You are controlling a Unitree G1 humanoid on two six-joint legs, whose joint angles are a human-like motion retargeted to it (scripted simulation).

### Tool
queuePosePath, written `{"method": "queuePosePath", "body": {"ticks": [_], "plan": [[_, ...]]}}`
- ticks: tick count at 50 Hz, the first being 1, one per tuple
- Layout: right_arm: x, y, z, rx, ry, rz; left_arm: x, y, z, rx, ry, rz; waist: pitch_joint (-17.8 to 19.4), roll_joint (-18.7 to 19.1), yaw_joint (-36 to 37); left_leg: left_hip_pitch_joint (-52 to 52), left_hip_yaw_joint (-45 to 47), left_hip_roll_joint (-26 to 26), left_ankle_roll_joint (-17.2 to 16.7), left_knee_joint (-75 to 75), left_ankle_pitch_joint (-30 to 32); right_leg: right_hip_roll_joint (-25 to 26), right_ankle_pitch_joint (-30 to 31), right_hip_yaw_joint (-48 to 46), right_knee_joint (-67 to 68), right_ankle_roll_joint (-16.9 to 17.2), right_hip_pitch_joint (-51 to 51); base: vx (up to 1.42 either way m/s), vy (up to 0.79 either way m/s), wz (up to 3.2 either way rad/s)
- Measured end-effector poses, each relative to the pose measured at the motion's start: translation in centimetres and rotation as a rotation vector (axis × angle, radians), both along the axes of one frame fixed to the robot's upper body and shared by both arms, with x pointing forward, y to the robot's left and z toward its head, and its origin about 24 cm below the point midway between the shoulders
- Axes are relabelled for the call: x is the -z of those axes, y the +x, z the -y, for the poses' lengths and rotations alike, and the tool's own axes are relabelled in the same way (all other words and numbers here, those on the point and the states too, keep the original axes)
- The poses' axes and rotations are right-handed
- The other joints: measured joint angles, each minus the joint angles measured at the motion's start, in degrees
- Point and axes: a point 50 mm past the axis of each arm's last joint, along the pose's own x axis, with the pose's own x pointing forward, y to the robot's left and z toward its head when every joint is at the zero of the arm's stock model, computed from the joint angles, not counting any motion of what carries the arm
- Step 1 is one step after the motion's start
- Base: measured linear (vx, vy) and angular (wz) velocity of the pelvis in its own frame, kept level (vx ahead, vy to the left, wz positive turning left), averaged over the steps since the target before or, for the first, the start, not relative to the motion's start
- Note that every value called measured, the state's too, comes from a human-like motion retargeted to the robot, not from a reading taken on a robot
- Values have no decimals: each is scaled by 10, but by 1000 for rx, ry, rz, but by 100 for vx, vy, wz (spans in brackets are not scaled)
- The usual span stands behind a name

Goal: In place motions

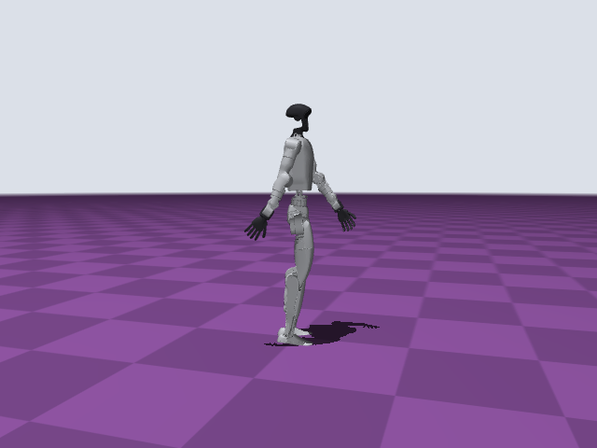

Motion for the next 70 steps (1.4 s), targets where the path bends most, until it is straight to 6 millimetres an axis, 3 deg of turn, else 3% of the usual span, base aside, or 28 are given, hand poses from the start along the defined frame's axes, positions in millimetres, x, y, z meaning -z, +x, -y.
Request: {"method": "queuePosePath", "body": {"ticks": [5, 10, 13, 16, 21, 25, 28, 32, 37, 39, 40, 42, 43, 50, 55, 58, 62, 66, 70], "plan": [[12, 24, -15, 69, 63, 91, 20, -40, 1, 18, -12, -164, 1, 2, 4, 2, 3, 0, 1, 1, -1, 0, -1, -1, 0, -1, 2, 0, 0, 0], [28, 70, -32, -9, 174, 203, 43, -121, 9, -31, -69, -446, 1, -1, 15, 7, -3, -4, 1, 0, -1, -1, 0, -1, -1, -1, 6, 0, 0, 8], [37, 114, -42, -136, 277, 284, 48, -180, 17, -117, -126, -621, 4, -4, -3, 9, -28, -12, 3, 1, 1, -1, 3, -21, -4, -8, 8, 1, -1, 55], [41, 167, -57, -278, 397, 397, 46, -240, 22, -222, -174, -768, 5, -6, 24, 14, 0, -8, 1, -1, -4, -4, 1, 10, 3, 0, 6, -1, -2, -53], [31, 258, -90, -420, 560, 675, 29, -328, 29, -351, -217, -973, 8, -4, 16, 16, 0, -6, 0, -1, -8, -4, 4, 17, 7, 1, 0, -1, -1, 0], [12, 309, -111, -479, 640, 875, 11, -374, 34, -394, -226, -1098, 10, -6, 20, 17, 6, -6, 0, 0, -8, -3, 6, 25, 7, 1, -2, -1, -1, -14], [2, 329, -118, -523, 672, 956, 6, -386, 36, -419, -223, -1134, 11, -9, 18, 16, 6, -5, 0, 0, -8, -3, 7, 27, 7, 1, -3, 0, 0, 0], [1, 329, -117, -575, 675, 968, 12, -372, 36, -426, -225, -1098, 12, -11, 11, 16, 5, -5, 0, 0, -7, -4, 8, 24, 7, 2, -3, 0, -1, 1], [21, 287, -101, -589, 612, 826, 33, -313, 29, -363, -195, -956, 12, -13, 22, 15, 21, -3, 3, -3, -2, 1, 11, 35, 7, 1, -3, 0, -3, -50], [31, 258, -90, -568, 563, 730, 41, -277, 23, -322, -164, -878, 19, -13, 90, 13, 89, -2, 18, -11, 5, 22, 19, 98, 8, -5, -8, 1, -6, -222], [35, 241, -83, -548, 536, 674, 44, -260, 18, -294, -141, -840, 19, -11, 87, 11, 85, -8, 27, -12, 5, 25, 19, 92, 7, -5, -6, -1, -5, 154], [41, 203, -67, -493, 472, 549, 47, -219, 12, -237, -114, -740, 8, -15, -7, 14, -14, -2, -5, 0, -4, -8, 6, -3, 5, 5, 2, -2, -4, 252], [42, 182, -61, -475, 445, 479, 48, -199, 9, -229, -110, -685, 11, -12, 14, 11, 11, -3, 7, -4, 2, 4, 9, 21, 5, 2, 1, 0, 0, 0], [22, 53, -20, -232, 225, 91, 26, -55, 3, -172, -113, -216, 12, -10, 13, 8, 9, -3, 7, -7, 5, 6, 7, 18, 3, 2, 0, 0, -1, -9], [3, 3, -7, -111, 102, -9, -1, 4, 1, -145, -90, 4, 7, -4, 14, 3, 13, -3, 5, -8, 6, 5, 7, 20, 3, 4, -6, 0, 1, -11], [-2, -8, -5, -77, 66, -27, -8, 14, -4, -100, -44, 30, 3, -1, 13, 1, 14, -3, 4, -7, 6, 5, 7, 17, 1, 4, -7, 0, 0, 0], [1, -3, -8, -62, 74, -18, -2, 3, -7, -16, 17, -33, 1, 3, 17, 0, 12, -3, 4, -7, 7, 4, 6, 14, 1, 4, -6, 0, 0, 0], [15, 30, -17, -120, 149, 46, 17, -36, -6, 30, 31, -189, -2, 5, 23, 0, 8, -4, 5, -7, 8, 4, 5, 13, 1, 3, -5, 0, 0, 0], [31, 86, -31, -239, 269, 170, 38, -102, 3, -15, -33, -411, -3, 4, 30, 1, 5, -7, 5, -7, 8, 3, 4, 15, 1, 2, -4, 0, 1, 5]]}}
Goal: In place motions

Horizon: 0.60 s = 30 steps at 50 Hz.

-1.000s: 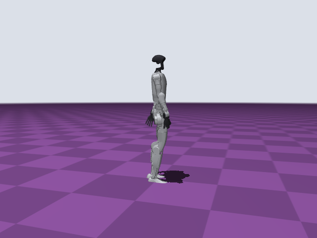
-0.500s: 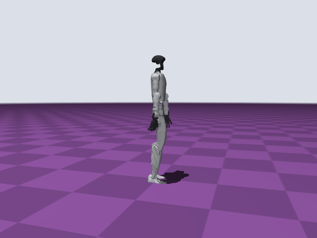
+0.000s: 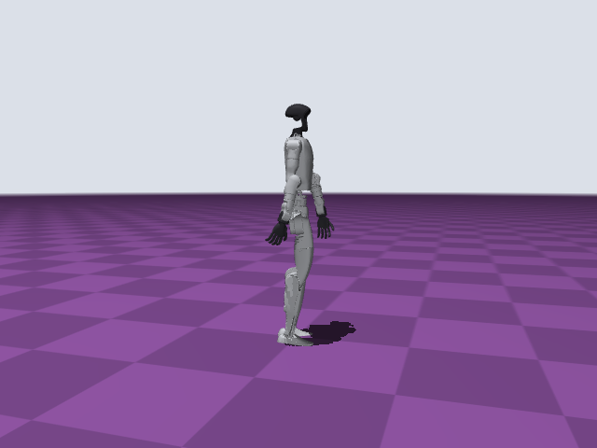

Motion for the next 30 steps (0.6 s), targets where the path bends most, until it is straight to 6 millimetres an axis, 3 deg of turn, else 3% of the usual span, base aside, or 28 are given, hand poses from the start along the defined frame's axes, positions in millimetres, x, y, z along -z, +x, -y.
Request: {"method": "queuePosePath", "body": {"ticks": [5, 10, 14, 17, 20, 23, 26, 30], "plan": [[9, 95, -23, -205, 159, 226, 10, -100, 18, -215, -77, -282, 5, -4, 11, 4, 6, -2, 0, 0, -2, -2, 1, 9, 6, -2, -5, 0, 3, 10], [-2, 182, -55, -338, 308, 472, 0, -192, 28, -406, -113, -497, 9, -6, 5, 3, -2, -5, 0, 0, -2, -4, 3, 3, 7, -3, -7, 0, 0, 7], [-19, 227, -79, -325, 414, 660, -16, -245, 30, -469, -104, -628, 9, -6, 1, 1, -5, -4, -1, 1, -1, -4, 3, 0, 8, -2, -8, -1, -1, 19], [-29, 245, -92, -288, 481, 750, -25, -267, 32, -498, -90, -692, 10, -8, 0, 1, -7, -4, -1, 1, 0, -4, 2, -3, 8, -2, -6, 0, 0, 0], [-32, 248, -96, -266, 518, 779, -26, -270, 33, -515, -91, -707, 9, -10, -2, 1, -9, -5, -1, 1, 1, -5, 1, -6, 7, -1, -5, 0, 0, 0], [-26, 234, -93, -279, 514, 731, -20, -254, 32, -503, -96, -673, 8, -11, -6, 2, -9, -4, -1, 1, 1, -4, 2, -6, 7, -2, -4, 0, 0, 0], [-12, 205, -82, -312, 470, 610, -9, -222, 26, -440, -100, -613, 8, -12, -10, 3, -9, -3, -1, 1, 1, -3, 3, -8, 6, -2, -3, 0, 0, 0], [5, 147, -54, -328, 342, 379, 4, -156, 9, -311, -78, -466, 8, -14, -11, 3, -9, -2, 0, 1, 1, -2, 4, -9, 3, -2, -1, 0, 0, 0]]}}
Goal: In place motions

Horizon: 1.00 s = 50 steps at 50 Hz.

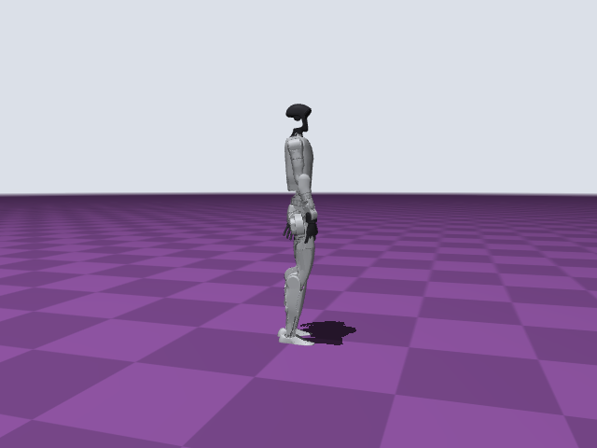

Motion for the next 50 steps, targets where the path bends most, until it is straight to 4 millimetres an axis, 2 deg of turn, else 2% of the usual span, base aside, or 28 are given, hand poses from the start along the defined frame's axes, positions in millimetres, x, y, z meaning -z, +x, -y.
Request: {"method": "queuePosePath", "body": {"ticks": [5, 7, 8, 9, 10, 11, 13, 16, 19, 22, 25, 29, 32, 37, 39, 40, 42, 45, 47, 50], "plan": [[2, -92, 43, 67, -259, -281, 0, 106, -21, 101, 34, 288, -2, -2, 11, -1, 8, 3, 0, -1, 0, 2, -1, 6, -2, 1, 1, -1, -2, -38], [-4, -122, 56, 93, -326, -370, -5, 143, -25, 112, 47, 403, -5, -6, 51, 2, 48, 9, -3, -4, -5, 7, -6, 45, 1, 3, -1, -1, -1, -73], [-7, -140, 62, 121, -359, -417, -9, 164, -24, 128, 49, 469, -3, -4, 17, -2, 10, 3, -1, -1, 0, 4, 0, 7, -2, -1, -2, -1, -2, -33], [-11, -154, 68, 135, -390, -459, -14, 184, -25, 131, 60, 538, -5, -6, 53, 0, 46, 10, -4, -3, -5, 7, -5, 43, 6, 3, -8, -2, -2, -231], [-15, -167, 75, 140, -421, -498, -21, 204, -27, 125, 74, 607, -8, -10, 123, 6, 120, 23, -9, -7, -14, 13, -14, 117, 19, 11, -16, -2, -1, -205], [-19, -180, 77, 180, -437, -533, -26, 219, -24, 146, 74, 660, -7, -6, 81, 1, 74, 17, -6, -4, -8, 7, -9, 71, 10, 9, -10, -1, -2, 40], [-26, -201, 81, 234, -473, -581, -36, 244, -21, 171, 82, 754, -3, 1, -6, -8, -10, 3, 1, 1, 3, 3, -2, -14, -6, 2, 0, 1, -2, 319], [-32, -217, 86, 279, -518, -605, -47, 264, -24, 192, 109, 845, -4, 2, 3, -5, 7, 6, 0, -1, 1, 5, -4, 2, -5, 3, 2, 0, -1, -16], [-33, -221, 85, 321, -533, -599, -48, 267, -25, 222, 132, 869, -5, 4, -1, -3, 7, 5, 1, -1, 1, 6, -3, 1, -7, 2, 4, 1, 0, 7], [-28, -212, 80, 348, -506, -567, -40, 252, -24, 247, 132, 827, -5, 6, 2, -1, 11, 5, 2, -1, 0, 7, -3, 4, -7, 1, 4, 0, 0, 0], [-19, -189, 72, 349, -453, -498, -25, 220, -20, 258, 92, 715, -5, 9, 5, 1, 13, 5, 2, -1, 0, 7, -2, 7, -7, 1, 5, 0, 0, 0], [-4, -141, 57, 294, -377, -325, -3, 148, -12, 231, 23, 465, -6, 13, 7, 4, 15, 4, 3, -2, -1, 8, -1, 12, -7, 1, 6, 0, 0, 0], [4, -96, 42, 224, -289, -181, 4, 88, 0, 171, -16, 263, -5, 15, 7, 6, 17, 3, 3, -2, -2, 8, -1, 16, -6, 1, 6, 0, 0, 0], [4, -23, 15, 117, -106, 3, 1, -4, 17, 55, -74, 36, -7, 18, -22, 10, -13, -3, 1, -3, -6, -1, -4, -8, -5, 3, 5, 1, 2, 70], [1, 0, 7, 108, -44, 69, -3, -30, 20, 21, -87, -13, -15, 20, -86, 25, -88, -18, 1, -12, -14, -19, -12, -77, -4, 11, 9, -1, 1, 290], [-1, 10, 3, 109, -18, 101, -6, -41, 21, -2, -91, -32, -20, 20, -118, 34, -126, -25, -1, -18, -18, -32, -17, -113, -3, 15, 12, 1, 1, -27], [-5, 25, -6, 93, 30, 147, -11, -61, 24, -98, -89, -69, -4, 11, 22, 5, 19, -4, 7, 1, -4, 3, 0, 28, -1, 1, 0, 3, 1, -352], [-9, 39, -7, 123, 67, 194, -17, -79, 23, -152, -69, -128, -5, 6, 8, 9, -14, -11, 5, 2, -7, -6, -4, -5, -1, 3, 6, 0, -1, 26], [-10, 40, -6, 125, 73, 197, -19, -84, 20, -177, -52, -152, -2, 2, 19, 7, -9, -12, 8, 4, -4, -6, -4, 0, -1, 3, 10, 0, -1, 21], [-8, 33, 1, 121, 53, 173, -17, -78, 15, -177, -39, -146, -1, -3, 19, 7, -20, -15, 9, 4, -2, -8, -6, -10, -1, 4, 14, 0, -4, 33]]}}
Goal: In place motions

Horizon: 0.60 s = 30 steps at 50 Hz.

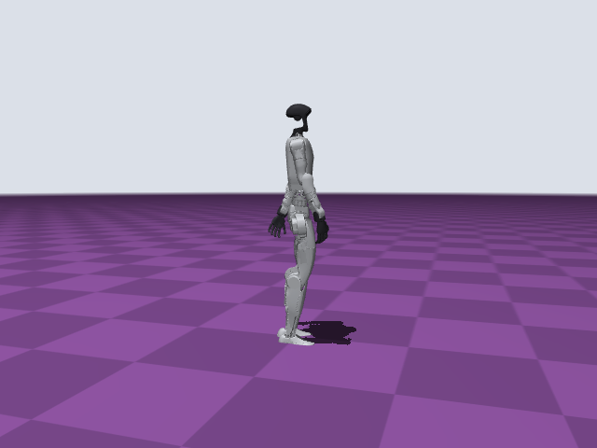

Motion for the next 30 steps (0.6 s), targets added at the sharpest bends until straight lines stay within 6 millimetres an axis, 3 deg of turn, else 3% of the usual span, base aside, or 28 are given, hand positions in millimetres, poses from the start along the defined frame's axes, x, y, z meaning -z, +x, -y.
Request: {"method": "queuePosePath", "body": {"ticks": [5, 10, 13, 15, 20, 25, 30], "plan": [[8, -35, 17, -3, -99, -101, 11, 39, -7, 51, 15, 109, 1, -4, 0, -2, -12, -2, 2, 0, 4, -2, -5, -9, 4, 2, 3, 0, -4, 17], [13, -92, 36, 41, -217, -270, 22, 96, -10, 141, 54, 255, 0, -4, -5, -5, -26, -1, 6, 0, 7, -1, -9, -17, 13, 4, 1, -1, -7, -4], [11, -126, 45, 90, -275, -373, 24, 133, -14, 219, 83, 352, 5, -1, 45, -15, 21, 1, 22, 0, 11, 16, -7, 36, 26, -1, -11, -2, -8, -97], [9, -146, 50, 142, -308, -432, 24, 159, -17, 292, 94, 422, -1, -2, -29, -9, -61, 7, -3, 2, 2, -10, -17, -36, 37, 9, -12, -7, -8, 180], [3, -177, 56, 237, -356, -521, 19, 209, -28, 409, 127, 575, 6, 12, -19, -25, -37, 25, 2, 3, 3, 3, -5, 13, 98, 22, -59, -11, -7, -27], [2, -184, 57, 302, -360, -528, 13, 228, -41, 471, 144, 627, 16, 32, -48, -32, -43, 44, 0, 0, 6, 25, -17, 84, 136, 14, -94, -9, -2, 0], [3, -181, 54, 318, -341, -509, 13, 215, -49, 480, 143, 551, 17, 14, -41, -16, -25, 24, 4, -3, 3, 10, -7, 79, 73, 2, -58, 4, 2, -21]]}}
